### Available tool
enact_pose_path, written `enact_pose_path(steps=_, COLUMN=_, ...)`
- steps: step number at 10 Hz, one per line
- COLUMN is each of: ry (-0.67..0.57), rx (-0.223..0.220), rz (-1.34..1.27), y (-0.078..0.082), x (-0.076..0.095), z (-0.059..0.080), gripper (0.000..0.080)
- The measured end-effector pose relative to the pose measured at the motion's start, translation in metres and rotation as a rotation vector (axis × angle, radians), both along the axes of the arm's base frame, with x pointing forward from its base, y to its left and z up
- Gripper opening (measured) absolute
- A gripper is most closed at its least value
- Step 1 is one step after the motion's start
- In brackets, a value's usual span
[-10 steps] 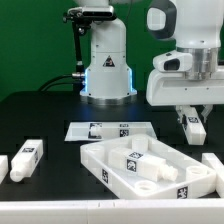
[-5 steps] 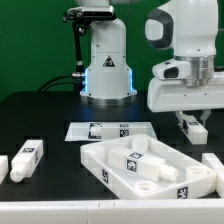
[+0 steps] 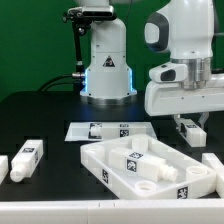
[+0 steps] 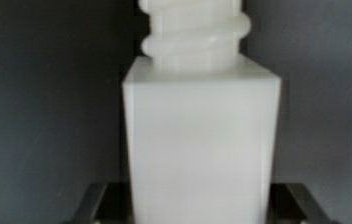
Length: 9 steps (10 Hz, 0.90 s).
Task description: Assemble desk
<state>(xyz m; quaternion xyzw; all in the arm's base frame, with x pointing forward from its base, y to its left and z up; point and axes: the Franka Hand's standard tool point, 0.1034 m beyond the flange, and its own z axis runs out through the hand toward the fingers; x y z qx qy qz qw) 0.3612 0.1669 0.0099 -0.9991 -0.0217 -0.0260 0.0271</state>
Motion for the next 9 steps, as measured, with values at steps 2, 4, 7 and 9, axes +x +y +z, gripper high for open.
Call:
enact_pose_path(steps=2, ry=0.001, rx=0.000, rz=0.004, y=0.000, x=-0.001, z=0.000, gripper=0.0302)
enact_pose_path(steps=4, ry=0.018, rx=-0.008, rz=0.027, y=-0.006, x=0.003, z=0.011, gripper=0.0475)
enact_pose_path(steps=7, ry=0.045, rx=-0.016, rz=0.136, y=-0.040, x=0.038, z=0.059, gripper=0.0639)
enact_pose_path(steps=9, ry=0.024, rx=-0.010, rz=0.145, y=-0.044, x=0.053, z=0.066, gripper=0.0647)
